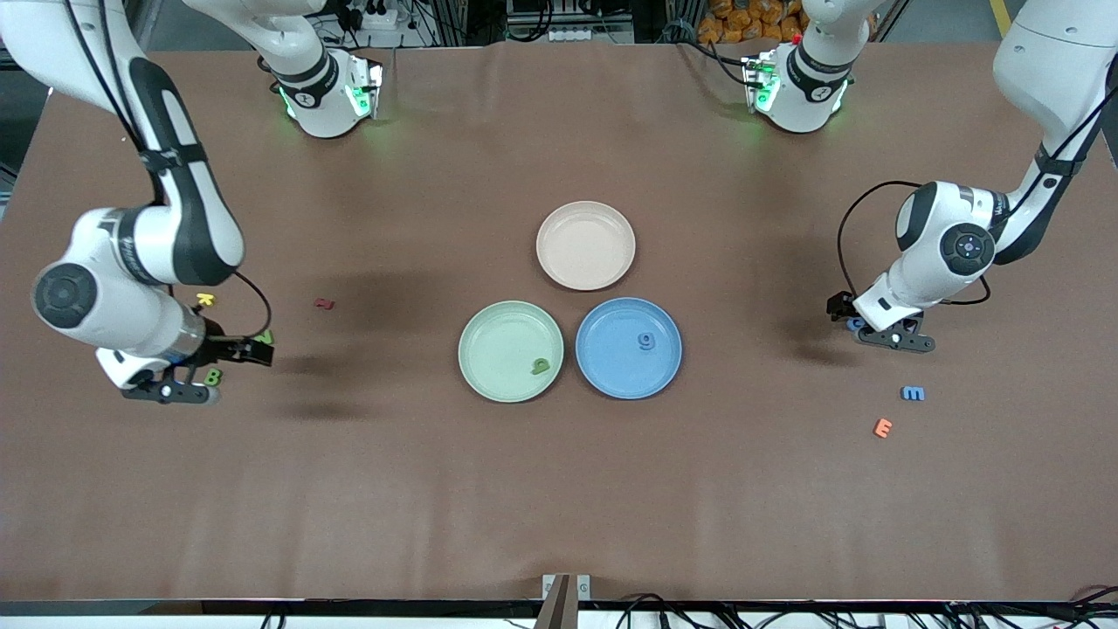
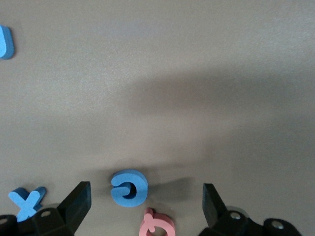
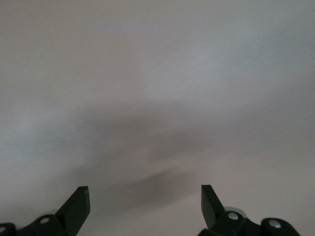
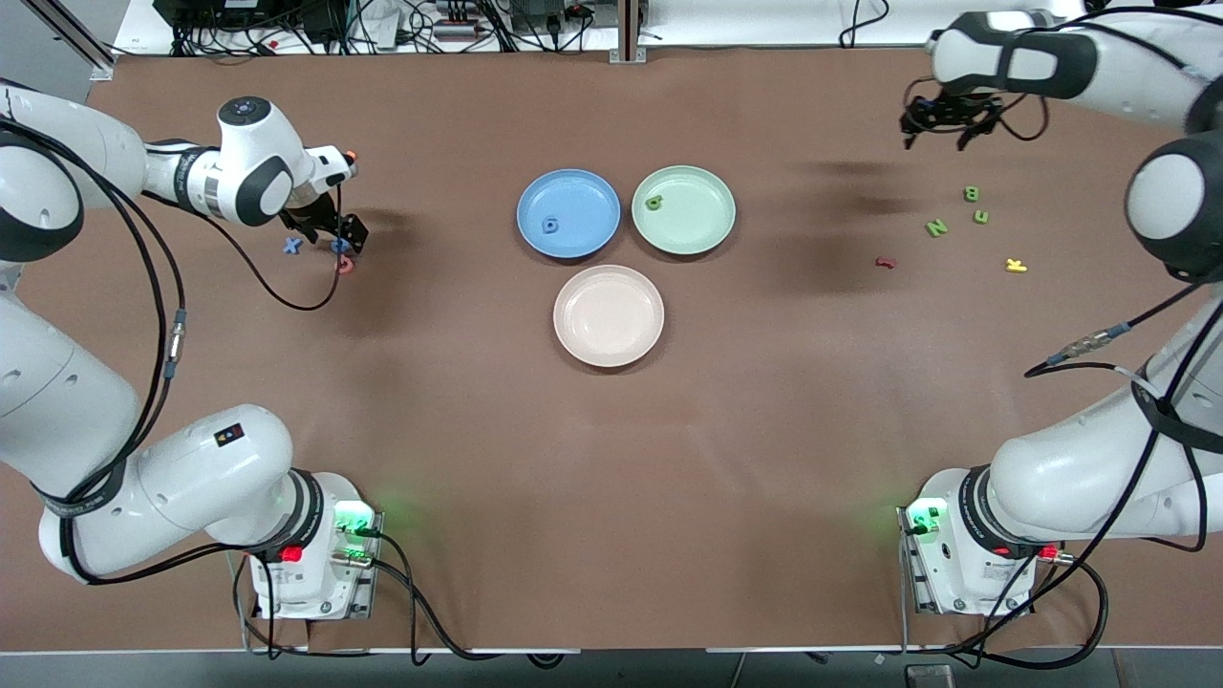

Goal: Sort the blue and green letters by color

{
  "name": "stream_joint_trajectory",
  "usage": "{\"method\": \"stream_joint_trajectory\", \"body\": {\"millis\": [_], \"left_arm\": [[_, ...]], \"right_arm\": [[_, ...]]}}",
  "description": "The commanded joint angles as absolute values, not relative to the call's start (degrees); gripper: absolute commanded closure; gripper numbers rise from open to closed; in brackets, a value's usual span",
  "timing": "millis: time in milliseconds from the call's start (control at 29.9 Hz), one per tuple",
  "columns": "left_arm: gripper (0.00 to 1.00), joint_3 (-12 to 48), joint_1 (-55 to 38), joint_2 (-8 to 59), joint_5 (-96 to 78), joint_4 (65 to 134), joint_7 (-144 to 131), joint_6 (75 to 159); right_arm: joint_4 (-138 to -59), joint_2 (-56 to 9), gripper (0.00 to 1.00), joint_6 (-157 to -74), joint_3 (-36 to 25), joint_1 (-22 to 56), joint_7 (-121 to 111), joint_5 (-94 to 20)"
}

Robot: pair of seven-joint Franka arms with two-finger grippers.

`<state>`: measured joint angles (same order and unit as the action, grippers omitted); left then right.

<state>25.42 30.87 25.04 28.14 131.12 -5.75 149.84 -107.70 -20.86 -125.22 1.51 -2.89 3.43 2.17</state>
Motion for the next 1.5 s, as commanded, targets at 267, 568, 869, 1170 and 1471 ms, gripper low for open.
{"method": "stream_joint_trajectory", "body": {"millis": [267, 568, 869, 1170, 1471], "left_arm": [[0.04, 26.02, 31.64, 26.19, 29.97, 130.34, -6.06, 150.64], [0.89, 26.02, 31.73, 26.37, 29.97, 129.99, -6.33, 150.64], [1.00, 26.02, 31.64, 26.28, 29.97, 129.81, -6.42, 150.47], [1.00, 26.10, 31.38, 24.96, 30.06, 129.38, -7.21, 150.03], [1.00, 32.78, 31.11, 23.29, 29.27, 124.54, -15.46, 142.30]], "right_arm": [[-122.68, -13.54, 0.00, -132.35, 1.85, -7.73, -1.58, 2.81], [-127.18, -14.85, 0.00, -142.12, 1.76, -8.96, -1.93, 2.90], [-127.35, -18.54, 0.00, -147.82, 1.76, -9.14, -1.93, 2.99], [-127.35, -22.49, 0.00, -152.57, 1.67, -9.49, -1.85, 2.99], [-127.35, -25.31, 0.00, -155.21, 1.49, -9.76, -1.93, 3.08]]}}
